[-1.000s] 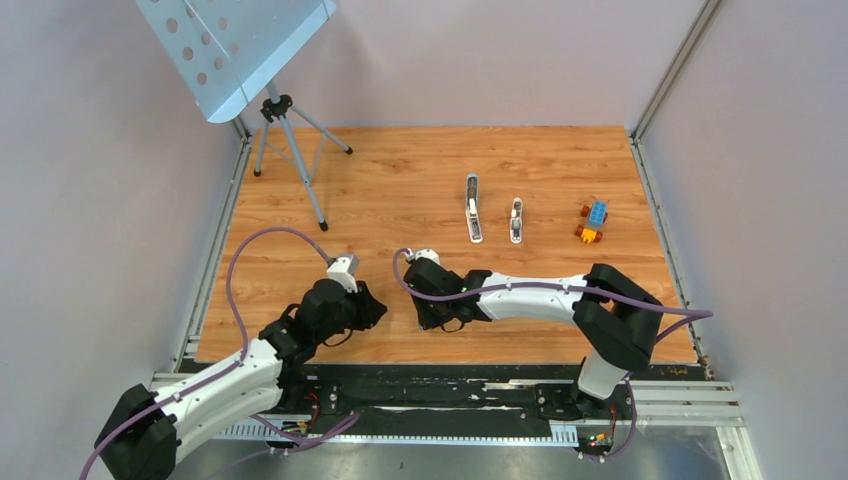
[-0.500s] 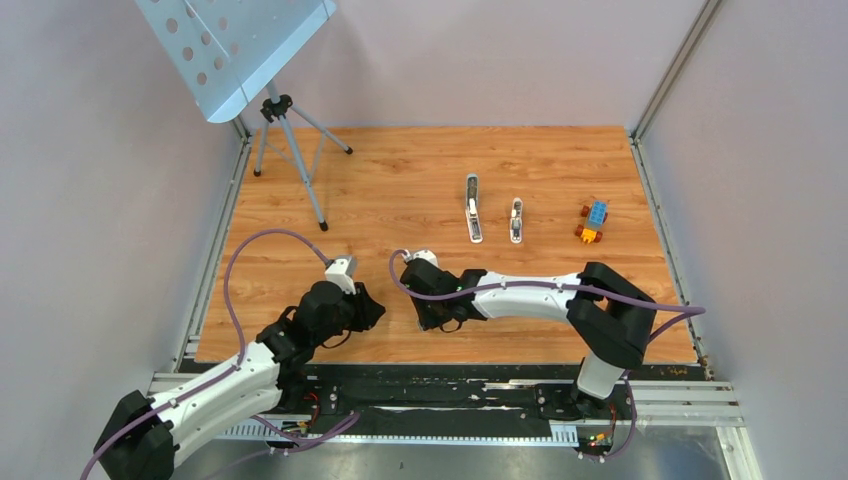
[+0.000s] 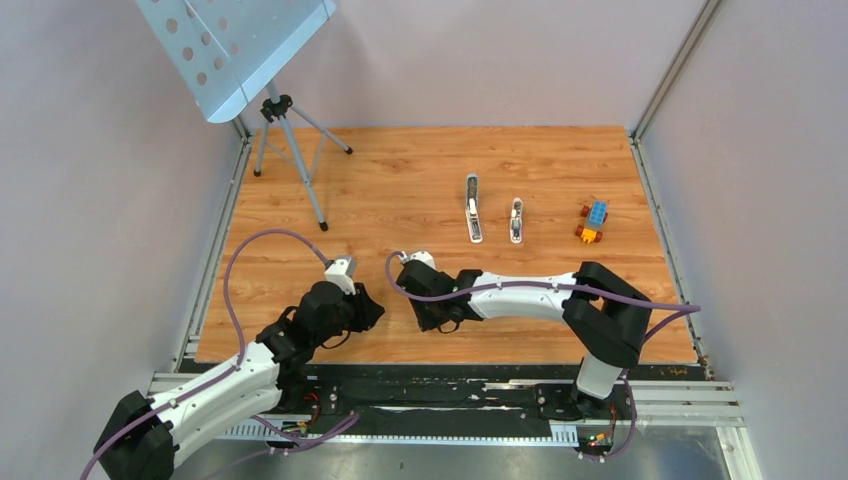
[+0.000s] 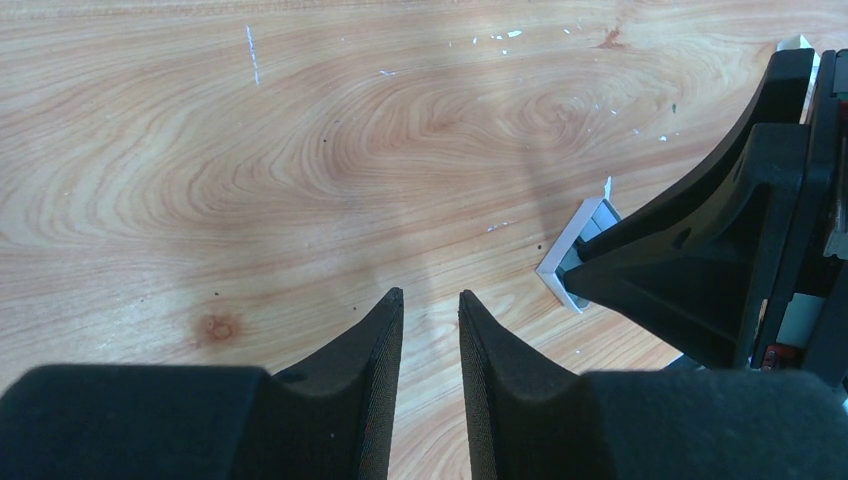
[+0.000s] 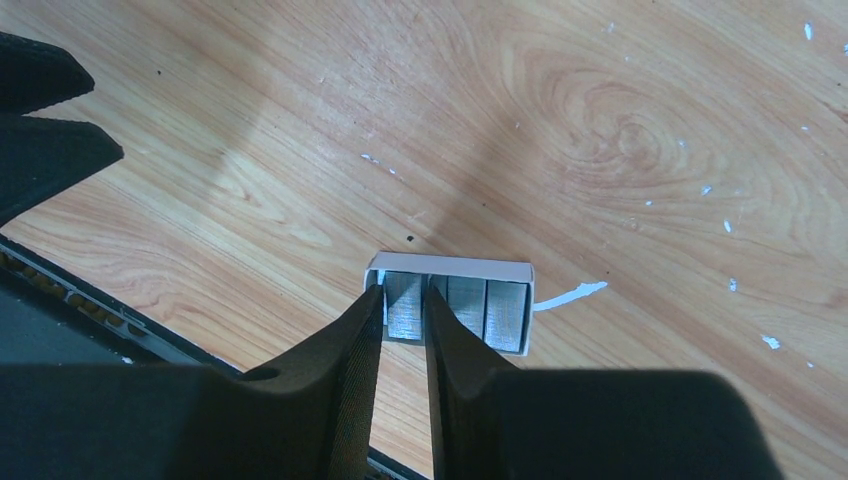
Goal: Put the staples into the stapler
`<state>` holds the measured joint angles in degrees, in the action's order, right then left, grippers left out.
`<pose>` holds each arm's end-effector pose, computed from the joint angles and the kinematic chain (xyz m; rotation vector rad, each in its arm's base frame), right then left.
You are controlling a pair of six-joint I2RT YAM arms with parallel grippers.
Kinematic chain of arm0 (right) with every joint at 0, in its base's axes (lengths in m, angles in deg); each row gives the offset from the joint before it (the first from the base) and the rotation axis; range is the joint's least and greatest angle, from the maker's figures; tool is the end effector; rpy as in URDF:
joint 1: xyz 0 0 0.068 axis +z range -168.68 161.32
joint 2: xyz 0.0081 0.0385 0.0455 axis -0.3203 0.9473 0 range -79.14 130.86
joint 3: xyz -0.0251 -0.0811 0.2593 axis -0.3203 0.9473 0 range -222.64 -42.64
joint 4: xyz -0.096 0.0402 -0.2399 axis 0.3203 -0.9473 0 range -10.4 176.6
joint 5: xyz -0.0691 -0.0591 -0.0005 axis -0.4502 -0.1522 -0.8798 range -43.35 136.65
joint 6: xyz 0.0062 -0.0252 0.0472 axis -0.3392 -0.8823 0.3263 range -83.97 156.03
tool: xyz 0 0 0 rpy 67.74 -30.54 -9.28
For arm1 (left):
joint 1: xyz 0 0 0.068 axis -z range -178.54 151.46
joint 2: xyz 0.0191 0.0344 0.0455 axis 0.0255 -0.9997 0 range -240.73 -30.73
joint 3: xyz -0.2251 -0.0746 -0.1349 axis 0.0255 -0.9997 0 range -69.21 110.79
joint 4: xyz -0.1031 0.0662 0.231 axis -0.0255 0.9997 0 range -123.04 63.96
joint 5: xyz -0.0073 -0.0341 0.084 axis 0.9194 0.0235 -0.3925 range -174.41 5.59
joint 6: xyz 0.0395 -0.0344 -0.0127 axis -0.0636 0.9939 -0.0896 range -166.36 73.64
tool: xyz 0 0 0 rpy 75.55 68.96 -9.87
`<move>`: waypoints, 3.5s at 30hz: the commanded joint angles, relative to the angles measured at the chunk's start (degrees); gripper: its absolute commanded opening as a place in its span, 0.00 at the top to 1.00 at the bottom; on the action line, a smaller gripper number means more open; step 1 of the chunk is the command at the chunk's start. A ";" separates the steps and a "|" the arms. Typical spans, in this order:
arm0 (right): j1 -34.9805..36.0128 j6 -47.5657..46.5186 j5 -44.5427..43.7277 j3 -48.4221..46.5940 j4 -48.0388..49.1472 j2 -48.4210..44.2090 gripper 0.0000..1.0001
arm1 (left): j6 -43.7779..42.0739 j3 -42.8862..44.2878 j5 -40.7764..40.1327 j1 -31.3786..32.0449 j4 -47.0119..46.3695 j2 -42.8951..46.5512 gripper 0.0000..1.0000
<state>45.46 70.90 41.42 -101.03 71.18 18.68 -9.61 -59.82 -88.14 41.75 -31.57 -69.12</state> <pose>0.1539 0.3103 0.1764 -0.6258 2.5459 0.5536 0.1165 -0.0958 0.1555 0.0269 2.1892 -0.7239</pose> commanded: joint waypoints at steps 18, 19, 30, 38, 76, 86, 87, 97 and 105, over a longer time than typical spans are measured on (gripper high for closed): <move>2.03 -1.56 -3.43 -3.57 -4.88 3.38 0.75 | -0.54 -0.83 -0.92 -0.30 0.46 1.08 0.70; 2.03 -1.56 -3.54 -3.65 -4.96 3.38 0.75 | -0.54 -0.81 -0.89 -0.30 0.50 1.12 0.70; 2.21 -1.75 -4.03 -4.01 -5.78 3.96 0.73 | -0.54 -0.80 -0.93 -0.30 0.81 1.52 0.70; 2.21 -1.74 -4.88 -4.35 -6.94 3.61 0.74 | -0.54 -0.61 -0.89 -0.30 0.93 1.65 0.70; 2.09 -2.33 -5.69 -4.45 -7.31 -2.80 0.78 | -0.28 0.11 -0.28 -0.30 2.96 3.92 0.69; -2.83 -3.05 -8.66 0.03 -8.75 -8.68 0.78 | -0.89 1.64 1.22 -0.30 4.25 4.37 0.66; -3.82 -2.91 -8.59 0.88 -8.71 -9.30 0.77 | -0.94 2.00 1.51 -0.28 4.43 4.38 0.65; -14.35 -2.27 -8.73 9.12 -7.56 -13.12 0.77 | -5.86 7.40 3.25 -0.30 7.25 1.12 0.49; -17.93 -2.00 -6.86 13.45 -4.42 -13.37 0.75 | -10.21 14.06 7.15 -0.30 9.81 -3.11 0.32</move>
<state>28.85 68.39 33.83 -89.27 65.71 6.37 -16.25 -49.94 -83.30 41.75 -23.96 -70.74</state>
